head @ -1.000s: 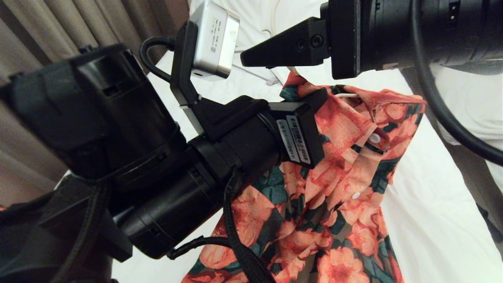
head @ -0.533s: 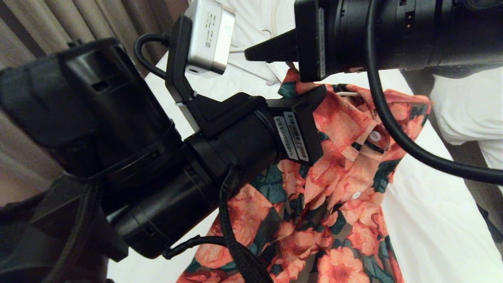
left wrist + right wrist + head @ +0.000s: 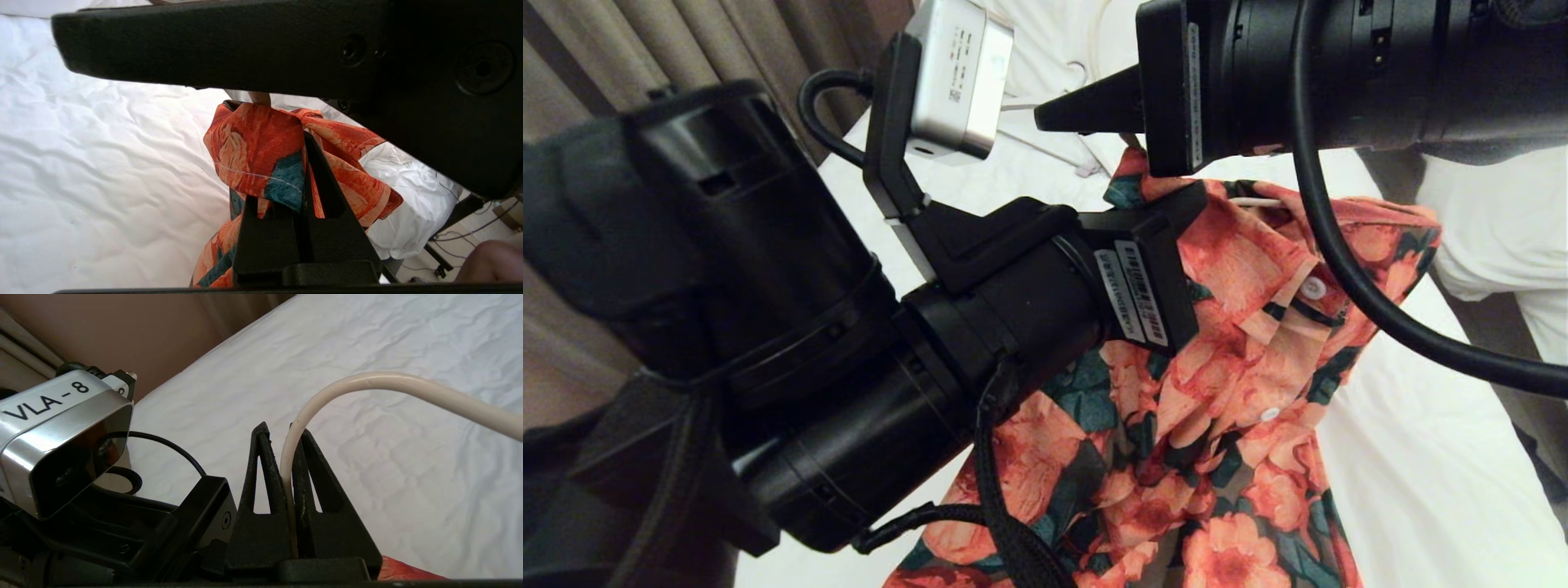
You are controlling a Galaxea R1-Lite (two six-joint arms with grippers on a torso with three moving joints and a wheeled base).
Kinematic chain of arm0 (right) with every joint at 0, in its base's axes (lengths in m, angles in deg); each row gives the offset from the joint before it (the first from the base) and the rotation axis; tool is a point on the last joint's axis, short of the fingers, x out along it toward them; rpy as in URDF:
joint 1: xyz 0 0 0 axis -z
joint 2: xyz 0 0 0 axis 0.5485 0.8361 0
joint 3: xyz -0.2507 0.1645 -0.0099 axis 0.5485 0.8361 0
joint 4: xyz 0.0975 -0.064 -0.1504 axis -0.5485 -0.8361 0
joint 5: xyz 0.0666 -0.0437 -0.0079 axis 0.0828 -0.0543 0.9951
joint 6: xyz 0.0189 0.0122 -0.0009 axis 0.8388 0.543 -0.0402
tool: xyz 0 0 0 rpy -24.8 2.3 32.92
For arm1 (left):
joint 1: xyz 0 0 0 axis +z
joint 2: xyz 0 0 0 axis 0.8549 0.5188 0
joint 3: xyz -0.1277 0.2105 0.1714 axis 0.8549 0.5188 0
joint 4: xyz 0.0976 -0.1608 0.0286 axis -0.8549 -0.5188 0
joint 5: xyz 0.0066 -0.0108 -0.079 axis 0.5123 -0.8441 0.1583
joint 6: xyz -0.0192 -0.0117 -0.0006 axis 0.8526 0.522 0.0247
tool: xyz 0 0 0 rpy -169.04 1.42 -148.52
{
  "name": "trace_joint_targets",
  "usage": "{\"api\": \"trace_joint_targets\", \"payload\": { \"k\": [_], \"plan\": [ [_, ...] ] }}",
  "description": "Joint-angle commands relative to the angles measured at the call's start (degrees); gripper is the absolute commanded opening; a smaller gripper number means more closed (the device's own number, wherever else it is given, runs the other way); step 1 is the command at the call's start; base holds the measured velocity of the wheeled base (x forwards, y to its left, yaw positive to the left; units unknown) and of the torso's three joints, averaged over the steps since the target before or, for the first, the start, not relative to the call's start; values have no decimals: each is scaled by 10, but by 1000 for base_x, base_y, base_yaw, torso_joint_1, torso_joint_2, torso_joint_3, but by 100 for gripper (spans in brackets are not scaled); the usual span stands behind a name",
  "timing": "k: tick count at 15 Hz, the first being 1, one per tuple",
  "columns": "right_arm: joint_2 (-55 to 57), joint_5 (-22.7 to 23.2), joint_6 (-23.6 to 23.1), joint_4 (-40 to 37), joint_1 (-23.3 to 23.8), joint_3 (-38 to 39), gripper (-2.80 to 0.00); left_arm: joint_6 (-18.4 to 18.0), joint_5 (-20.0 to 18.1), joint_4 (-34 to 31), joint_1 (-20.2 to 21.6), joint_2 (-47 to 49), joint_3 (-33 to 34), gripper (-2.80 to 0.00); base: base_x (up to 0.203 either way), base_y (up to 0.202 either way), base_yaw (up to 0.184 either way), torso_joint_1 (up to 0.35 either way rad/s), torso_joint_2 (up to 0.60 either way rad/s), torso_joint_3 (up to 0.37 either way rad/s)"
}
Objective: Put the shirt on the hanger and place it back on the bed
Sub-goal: Take the clothes hanger out of the clothes
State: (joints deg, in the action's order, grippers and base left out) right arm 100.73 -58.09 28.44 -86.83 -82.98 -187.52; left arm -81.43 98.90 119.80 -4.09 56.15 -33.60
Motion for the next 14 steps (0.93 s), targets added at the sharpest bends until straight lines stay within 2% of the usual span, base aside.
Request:
{"api": "trace_joint_targets", "payload": {
  "k": [1,3,4,8,11,14],
  "plan": [
    [-6,-1,0,0,1,2,-280,0,1,-8,-1,-1,-2,-280,0,0,0,0,0,0],
    [-10,-1,1,0,1,8,-280,-1,0,-8,1,0,1,-280,0,0,0,0,0,0],
    [-10,-1,1,1,1,9,-280,-3,0,-8,1,-2,5,0,0,0,0,0,0,0],
    [-10,-25,0,5,6,7,-280,-2,-7,-8,1,-30,10,0,0,0,0,0,0,0],
    [-11,-27,-1,5,11,2,-280,-3,-41,-11,1,-52,28,0,0,0,0,0,0,0],
    [-23,-27,-1,3,11,7,-280,-4,-43,-10,18,-45,25,0,0,0,0,0,0,0]
  ]
}}
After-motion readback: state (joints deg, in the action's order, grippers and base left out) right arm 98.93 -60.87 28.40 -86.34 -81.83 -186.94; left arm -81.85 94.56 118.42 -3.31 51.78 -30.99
